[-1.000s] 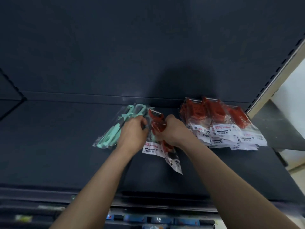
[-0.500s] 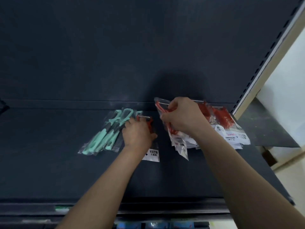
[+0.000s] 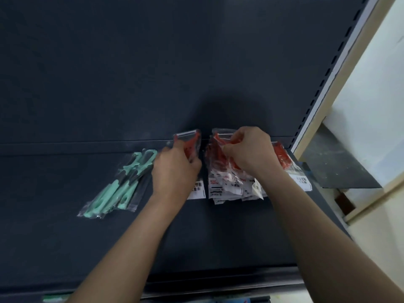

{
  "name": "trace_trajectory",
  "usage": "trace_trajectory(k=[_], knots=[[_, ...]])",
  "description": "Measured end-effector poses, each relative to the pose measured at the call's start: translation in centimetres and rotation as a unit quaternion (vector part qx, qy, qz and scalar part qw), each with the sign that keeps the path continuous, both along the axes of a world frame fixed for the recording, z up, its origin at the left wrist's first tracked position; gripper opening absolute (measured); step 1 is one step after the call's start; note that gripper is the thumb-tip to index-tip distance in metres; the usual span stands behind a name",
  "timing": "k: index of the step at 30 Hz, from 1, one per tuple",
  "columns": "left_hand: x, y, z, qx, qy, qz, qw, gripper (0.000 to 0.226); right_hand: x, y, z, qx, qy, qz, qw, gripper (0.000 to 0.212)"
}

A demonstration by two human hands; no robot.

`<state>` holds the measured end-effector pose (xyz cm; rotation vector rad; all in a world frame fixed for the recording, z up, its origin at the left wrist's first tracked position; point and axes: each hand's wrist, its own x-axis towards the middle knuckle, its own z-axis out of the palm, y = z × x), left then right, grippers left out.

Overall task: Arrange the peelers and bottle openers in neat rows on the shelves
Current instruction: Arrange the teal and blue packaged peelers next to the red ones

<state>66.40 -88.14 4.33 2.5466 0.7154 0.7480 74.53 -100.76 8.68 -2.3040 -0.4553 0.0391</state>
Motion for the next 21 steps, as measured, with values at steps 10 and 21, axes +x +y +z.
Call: trace_trajectory(k=[10,21], knots=[[4.6,-6.0,2.2,-0.083,-0.02,-0.078,0.993,0.025,5.1,-6.6,-1.4,-0.032,-0.044,-0.097,0.994,0.015],[8.5,-10.2,1.5,-0.009,0.047,-0.06,0.997,0.034,9.1,-10.3,-3.9,-0.072,-0.035,-0.119,0.99,0.015]])
